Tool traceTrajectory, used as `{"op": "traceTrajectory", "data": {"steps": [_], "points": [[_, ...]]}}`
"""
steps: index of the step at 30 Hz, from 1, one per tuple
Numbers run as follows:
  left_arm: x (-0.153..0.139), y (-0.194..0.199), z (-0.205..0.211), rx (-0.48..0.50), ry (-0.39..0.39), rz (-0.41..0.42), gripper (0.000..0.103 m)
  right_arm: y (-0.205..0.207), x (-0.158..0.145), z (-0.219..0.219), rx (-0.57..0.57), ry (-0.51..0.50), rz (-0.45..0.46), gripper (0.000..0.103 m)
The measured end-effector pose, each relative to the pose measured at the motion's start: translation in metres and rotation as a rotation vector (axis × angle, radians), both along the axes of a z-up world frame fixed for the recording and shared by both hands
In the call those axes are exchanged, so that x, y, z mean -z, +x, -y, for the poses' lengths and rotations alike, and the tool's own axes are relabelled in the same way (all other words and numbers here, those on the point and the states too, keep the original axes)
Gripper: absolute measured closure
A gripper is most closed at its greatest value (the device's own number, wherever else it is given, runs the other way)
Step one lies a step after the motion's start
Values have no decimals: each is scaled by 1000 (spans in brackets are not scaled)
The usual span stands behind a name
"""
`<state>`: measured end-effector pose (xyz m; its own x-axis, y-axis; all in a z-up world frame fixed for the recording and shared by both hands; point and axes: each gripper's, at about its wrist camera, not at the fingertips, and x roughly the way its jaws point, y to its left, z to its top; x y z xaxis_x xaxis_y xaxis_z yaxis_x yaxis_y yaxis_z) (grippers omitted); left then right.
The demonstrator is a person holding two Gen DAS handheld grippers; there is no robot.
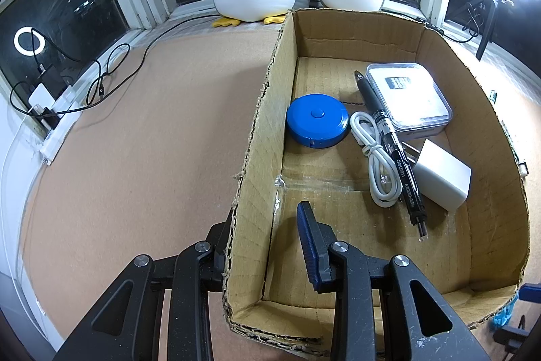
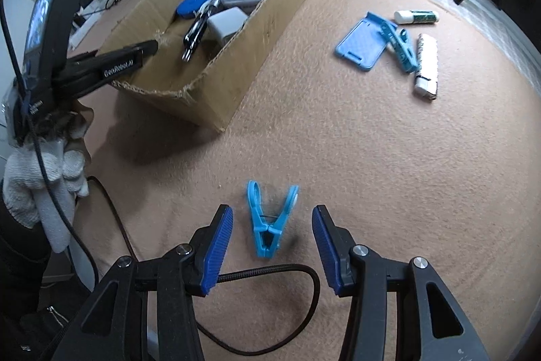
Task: Organize rigid objects
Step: 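Move the right tool to the blue clothespin on the mat and grasp it, then carry the blue clothespin with the right tool and drop it into the box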
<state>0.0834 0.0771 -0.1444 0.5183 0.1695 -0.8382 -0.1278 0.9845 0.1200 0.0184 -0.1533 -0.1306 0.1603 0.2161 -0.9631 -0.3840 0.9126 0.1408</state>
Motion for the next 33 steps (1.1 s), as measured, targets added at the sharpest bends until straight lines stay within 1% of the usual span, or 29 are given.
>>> {"op": "traceTrajectory", "data": {"steps": [2, 4, 8, 11, 18, 20, 25, 29, 33], "points": [[0, 0, 0, 0, 0, 0, 69, 0, 4, -4, -5, -11, -6, 62], [0, 0, 0, 0, 0, 0, 69, 1, 8, -6, -11, -17, -13, 67], [0, 0, 0, 0, 0, 0, 69, 8, 10, -10, -19, -37, -15, 70], [0, 0, 0, -1, -1, 0, 69, 10, 10, -12, -22, -52, -8, 75], [0, 0, -1, -1, -1, 0, 69, 13, 11, -24, -39, -78, 9, 76], [0, 0, -1, -1, -2, 1, 69, 17, 10, -26, -30, -70, 11, 76], [0, 0, -1, -1, -1, 0, 69, 17, 0, -6, 28, -12, 21, 77], [1, 0, -1, -1, 1, -1, 69, 21, -16, 9, 89, 47, 59, 77], [1, 0, 0, -1, 1, -1, 69, 28, -34, 17, 123, 81, 108, 77]]}}
